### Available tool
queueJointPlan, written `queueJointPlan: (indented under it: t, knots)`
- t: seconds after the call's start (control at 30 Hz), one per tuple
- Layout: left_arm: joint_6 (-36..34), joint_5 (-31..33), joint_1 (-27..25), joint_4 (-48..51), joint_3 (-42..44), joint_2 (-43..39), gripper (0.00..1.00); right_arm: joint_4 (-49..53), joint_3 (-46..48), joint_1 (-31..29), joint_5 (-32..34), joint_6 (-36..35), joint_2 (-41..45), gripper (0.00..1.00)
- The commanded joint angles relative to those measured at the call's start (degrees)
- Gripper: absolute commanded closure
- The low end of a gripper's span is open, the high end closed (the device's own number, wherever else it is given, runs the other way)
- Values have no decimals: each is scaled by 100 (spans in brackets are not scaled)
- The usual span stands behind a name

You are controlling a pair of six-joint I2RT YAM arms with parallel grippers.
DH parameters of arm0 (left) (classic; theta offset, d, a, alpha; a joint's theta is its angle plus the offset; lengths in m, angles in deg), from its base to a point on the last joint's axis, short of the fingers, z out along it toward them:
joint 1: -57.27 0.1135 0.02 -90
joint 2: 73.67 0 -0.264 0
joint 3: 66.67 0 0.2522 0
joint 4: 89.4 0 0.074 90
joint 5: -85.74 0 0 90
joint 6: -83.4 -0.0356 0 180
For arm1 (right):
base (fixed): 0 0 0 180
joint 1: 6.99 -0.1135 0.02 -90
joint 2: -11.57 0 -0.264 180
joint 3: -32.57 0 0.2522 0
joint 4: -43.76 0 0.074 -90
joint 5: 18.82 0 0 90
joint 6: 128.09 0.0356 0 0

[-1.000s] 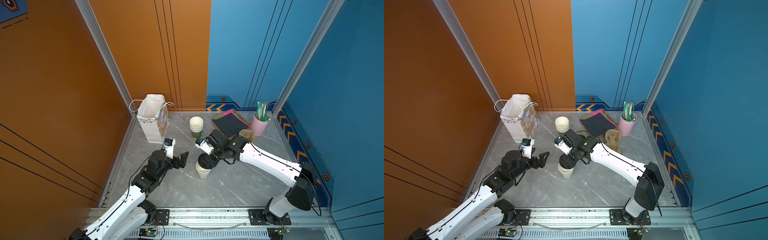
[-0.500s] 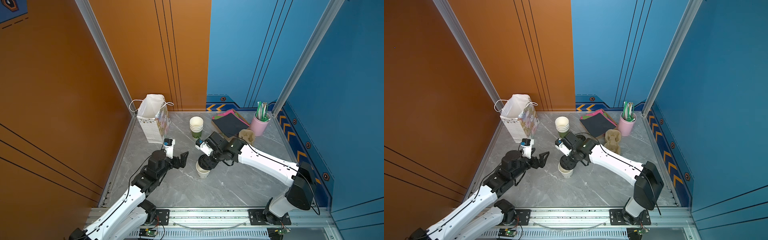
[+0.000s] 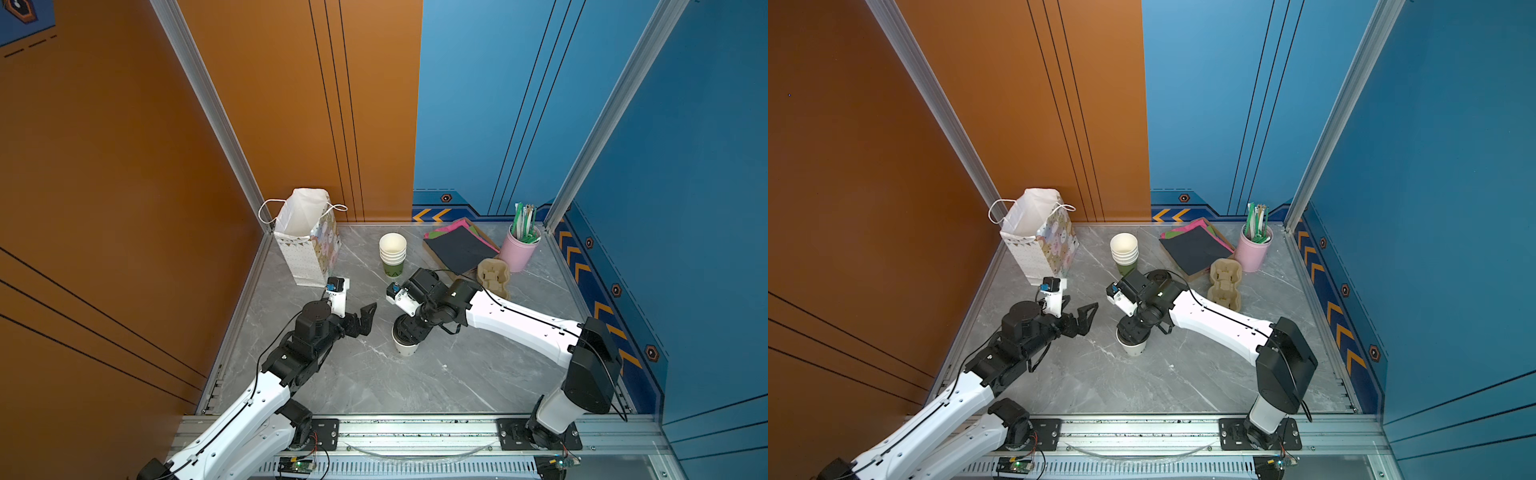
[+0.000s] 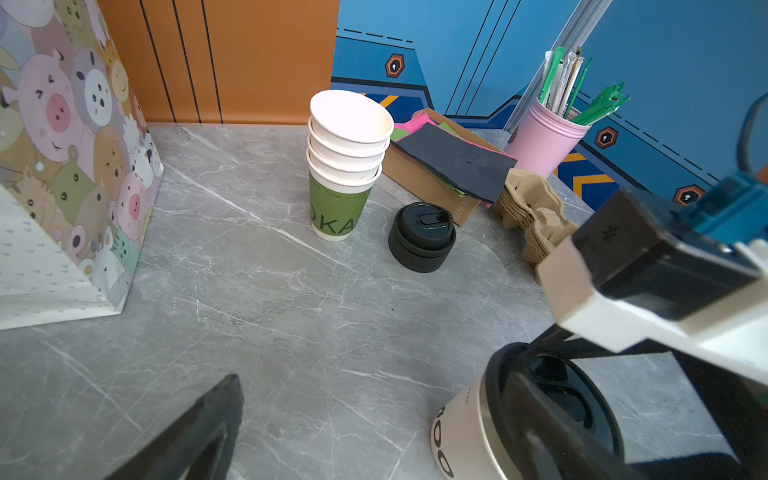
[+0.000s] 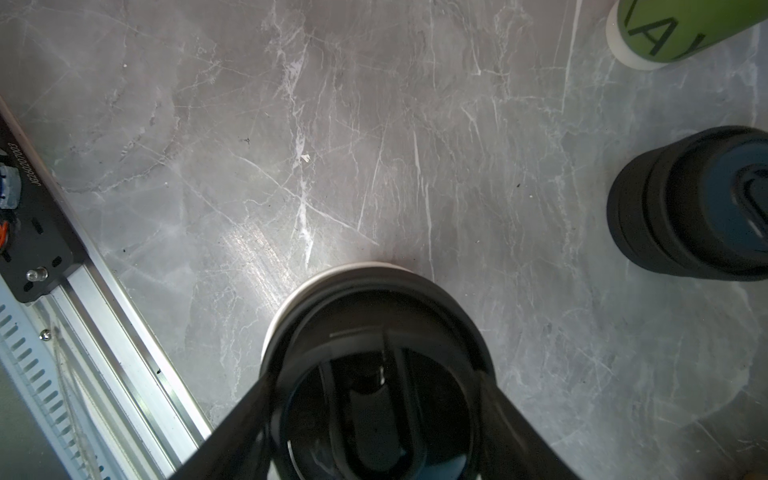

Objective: Pack the takeout coffee

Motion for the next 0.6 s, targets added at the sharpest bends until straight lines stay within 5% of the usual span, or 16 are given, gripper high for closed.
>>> queueJointPlan:
  t: [0.0, 0.57]
  knots:
    - [62, 78, -14, 41, 36, -67, 2, -55, 38, -46, 72, 113, -67, 31]
    - [78, 87, -7, 27, 82, -96, 2, -47, -8, -90, 56, 80, -74, 31]
